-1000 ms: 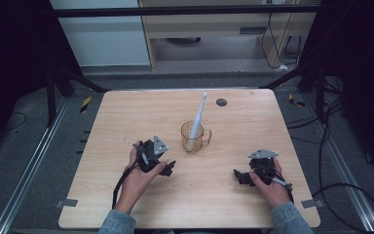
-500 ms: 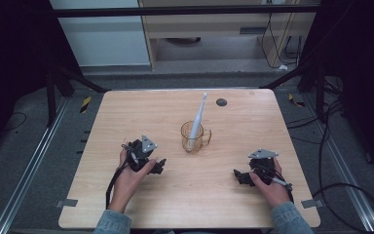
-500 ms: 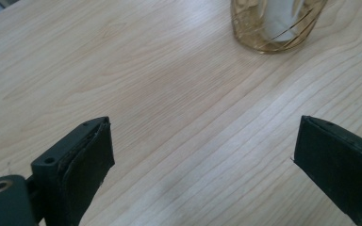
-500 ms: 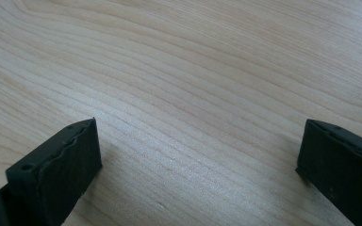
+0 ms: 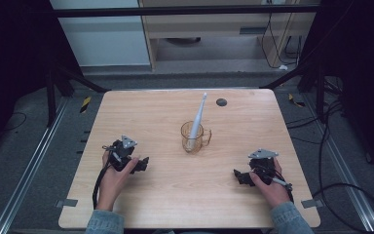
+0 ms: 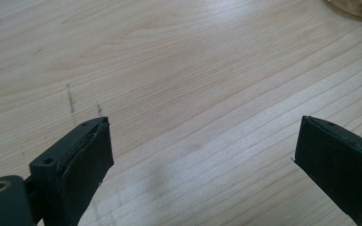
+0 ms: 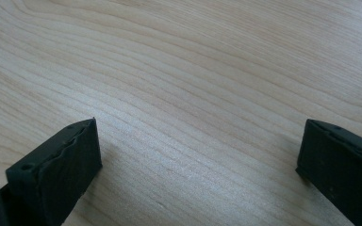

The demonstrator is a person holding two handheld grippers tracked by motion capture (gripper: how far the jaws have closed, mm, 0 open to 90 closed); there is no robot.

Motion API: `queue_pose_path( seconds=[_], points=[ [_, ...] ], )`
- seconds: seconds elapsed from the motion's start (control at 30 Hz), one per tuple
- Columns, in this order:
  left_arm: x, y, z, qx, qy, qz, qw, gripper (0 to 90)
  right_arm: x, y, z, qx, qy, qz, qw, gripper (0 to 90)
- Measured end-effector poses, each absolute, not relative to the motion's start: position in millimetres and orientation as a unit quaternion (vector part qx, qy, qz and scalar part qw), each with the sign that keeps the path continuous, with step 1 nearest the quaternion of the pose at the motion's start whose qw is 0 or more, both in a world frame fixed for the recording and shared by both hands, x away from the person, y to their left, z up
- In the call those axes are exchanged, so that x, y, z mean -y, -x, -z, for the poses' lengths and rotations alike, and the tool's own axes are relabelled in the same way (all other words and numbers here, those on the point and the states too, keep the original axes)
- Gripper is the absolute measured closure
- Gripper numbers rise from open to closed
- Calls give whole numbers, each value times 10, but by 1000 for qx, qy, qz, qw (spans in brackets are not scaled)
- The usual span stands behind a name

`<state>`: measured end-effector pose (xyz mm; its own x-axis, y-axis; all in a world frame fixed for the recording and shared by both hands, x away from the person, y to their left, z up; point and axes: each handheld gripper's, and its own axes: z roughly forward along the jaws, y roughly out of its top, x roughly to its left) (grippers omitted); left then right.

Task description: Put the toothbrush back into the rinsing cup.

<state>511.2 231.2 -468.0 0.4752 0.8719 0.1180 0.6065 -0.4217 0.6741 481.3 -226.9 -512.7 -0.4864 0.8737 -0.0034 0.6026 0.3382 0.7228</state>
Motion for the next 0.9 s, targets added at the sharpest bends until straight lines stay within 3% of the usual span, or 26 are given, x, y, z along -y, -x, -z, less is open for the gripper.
queue_pose_path(
  seconds=[0.13,0.9],
  points=[
    [-2357,-5117,4686,-469,-809,-244,259,39,2270,-4814,5128,-793,-465,-338,201,3],
    [-2554,-5264,4963,-502,-793,-211,274,42,2269,-4813,5127,-793,-465,-338,201,3]
  ],
)
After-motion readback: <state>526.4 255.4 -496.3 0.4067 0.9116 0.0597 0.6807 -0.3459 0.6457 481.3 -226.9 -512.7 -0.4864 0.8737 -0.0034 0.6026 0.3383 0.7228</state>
